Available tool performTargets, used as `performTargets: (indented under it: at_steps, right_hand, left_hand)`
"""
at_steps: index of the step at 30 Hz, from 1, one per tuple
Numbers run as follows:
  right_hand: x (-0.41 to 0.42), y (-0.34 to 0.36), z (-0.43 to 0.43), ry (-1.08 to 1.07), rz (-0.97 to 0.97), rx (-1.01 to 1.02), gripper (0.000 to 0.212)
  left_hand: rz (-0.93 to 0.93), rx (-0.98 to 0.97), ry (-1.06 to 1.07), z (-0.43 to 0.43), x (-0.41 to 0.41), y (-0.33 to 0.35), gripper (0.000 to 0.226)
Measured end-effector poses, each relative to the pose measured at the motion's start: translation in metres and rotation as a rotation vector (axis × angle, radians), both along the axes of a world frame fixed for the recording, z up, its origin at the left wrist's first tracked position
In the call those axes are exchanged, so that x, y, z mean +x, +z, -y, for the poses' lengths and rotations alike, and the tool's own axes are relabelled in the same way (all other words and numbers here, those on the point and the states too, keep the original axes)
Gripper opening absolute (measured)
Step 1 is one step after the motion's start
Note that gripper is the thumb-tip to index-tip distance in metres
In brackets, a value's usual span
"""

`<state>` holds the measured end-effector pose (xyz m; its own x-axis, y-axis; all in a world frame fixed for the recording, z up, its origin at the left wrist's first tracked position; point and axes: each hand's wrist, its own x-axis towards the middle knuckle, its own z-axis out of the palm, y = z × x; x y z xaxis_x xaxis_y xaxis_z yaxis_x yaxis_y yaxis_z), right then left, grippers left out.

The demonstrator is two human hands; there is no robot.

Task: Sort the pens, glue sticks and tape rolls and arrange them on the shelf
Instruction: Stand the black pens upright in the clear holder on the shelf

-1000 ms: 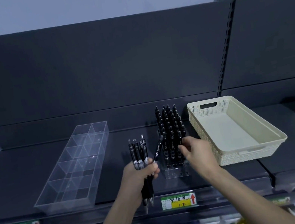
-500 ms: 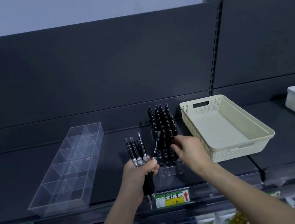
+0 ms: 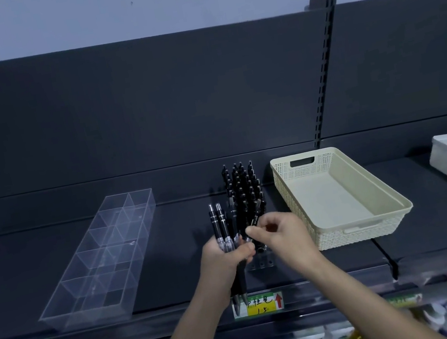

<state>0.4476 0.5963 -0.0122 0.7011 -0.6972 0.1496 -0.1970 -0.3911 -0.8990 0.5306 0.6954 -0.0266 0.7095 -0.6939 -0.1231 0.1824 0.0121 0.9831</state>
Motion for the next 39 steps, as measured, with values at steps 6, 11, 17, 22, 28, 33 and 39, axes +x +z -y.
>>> performTargets:
  at_steps: [6,11,17,22,28,33,39]
  right_hand:
    - [-0.02,0.016,0.03,-0.18,0.002,-0.078,0.031]
    - [-0.012,0.015,0.049,-0.234,0.014,-0.2,0.017]
    - [0.004,-0.01,0.037,-0.152,-0.204,-0.405,0.017]
    - [0.007,-0.027,0.033,-0.17,-0.332,-0.411,0.02]
    - [0.008,-0.029,0.031,-0.171,-0.343,-0.396,0.023]
    - [-0.004,-0.021,0.02,-0.232,-0.165,-0.282,0.011]
    - [0.01,0.0,-0.015,0.016,-0.032,0.007,0.013]
  left_hand:
    - [-0.088,0.061,0.014,-0.01,0.006,-0.002,0.014]
    - [-0.021,0.165,-0.029,-0.023,0.014,-0.011,0.024]
    - [0.006,0.162,-0.061,-0.027,0.016,-0.013,0.027]
    - [0.034,0.178,-0.024,-0.033,0.02,-0.015,0.027]
    - [0.006,0.134,-0.029,-0.035,0.017,-0.011,0.01]
    - [-0.054,0.092,-0.026,-0.033,0.019,-0.008,0.003]
    - [-0.105,0.038,-0.013,-0.024,0.015,-0.006,0.006]
